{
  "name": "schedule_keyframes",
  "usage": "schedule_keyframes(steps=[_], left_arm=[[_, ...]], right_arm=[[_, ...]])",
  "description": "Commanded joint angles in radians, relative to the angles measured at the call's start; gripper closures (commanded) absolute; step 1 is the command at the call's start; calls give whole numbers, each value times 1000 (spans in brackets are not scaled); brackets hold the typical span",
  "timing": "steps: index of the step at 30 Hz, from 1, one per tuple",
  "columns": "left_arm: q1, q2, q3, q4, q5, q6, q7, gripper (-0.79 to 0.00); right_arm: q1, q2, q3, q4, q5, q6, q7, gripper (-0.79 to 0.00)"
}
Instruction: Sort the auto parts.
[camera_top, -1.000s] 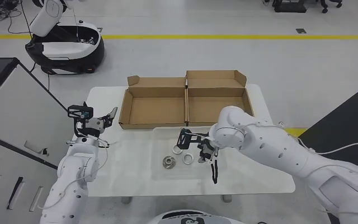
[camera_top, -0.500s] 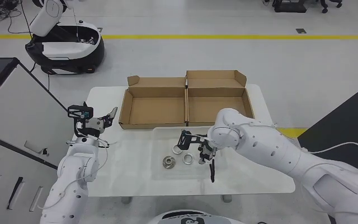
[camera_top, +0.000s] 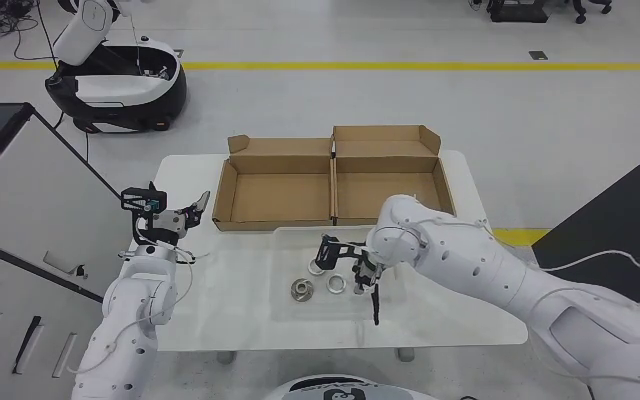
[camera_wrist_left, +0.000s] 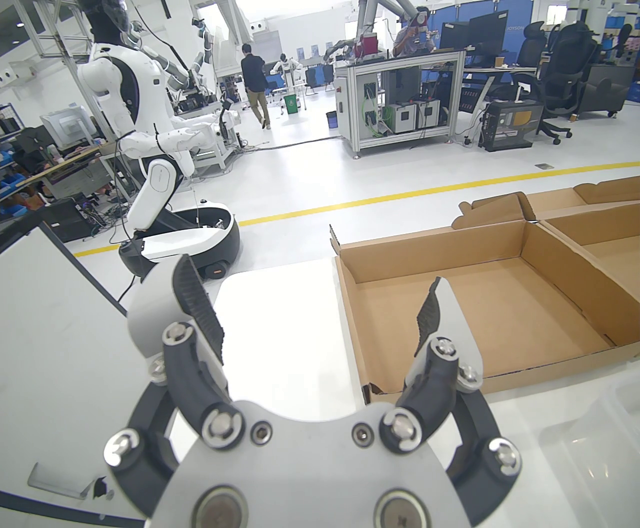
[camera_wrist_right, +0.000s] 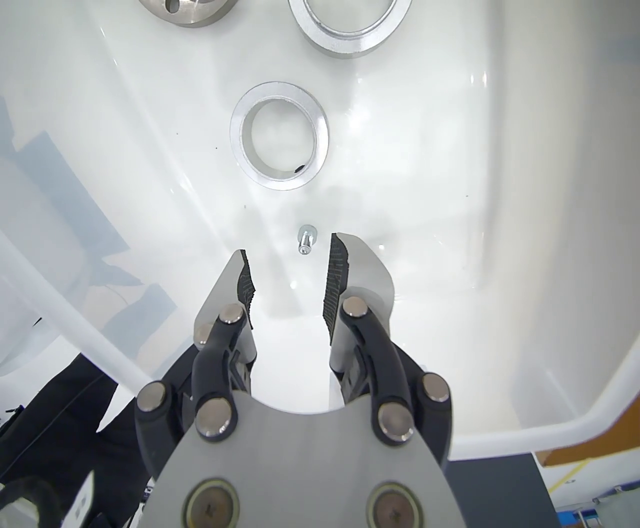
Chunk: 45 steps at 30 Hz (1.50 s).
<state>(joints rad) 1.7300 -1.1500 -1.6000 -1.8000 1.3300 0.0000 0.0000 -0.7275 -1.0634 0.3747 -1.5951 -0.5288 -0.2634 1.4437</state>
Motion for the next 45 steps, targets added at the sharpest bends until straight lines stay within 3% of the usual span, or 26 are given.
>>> schedule_keyframes(steps=[1, 45], left_arm=[[0, 0, 0, 0, 0, 0, 0, -785], [0, 0, 0, 0, 0, 0, 0, -785]], right_arm=[[1, -3, -1, 7, 0, 1, -1, -339], [-3, -49, -10, 77, -14, -12, 34, -203]])
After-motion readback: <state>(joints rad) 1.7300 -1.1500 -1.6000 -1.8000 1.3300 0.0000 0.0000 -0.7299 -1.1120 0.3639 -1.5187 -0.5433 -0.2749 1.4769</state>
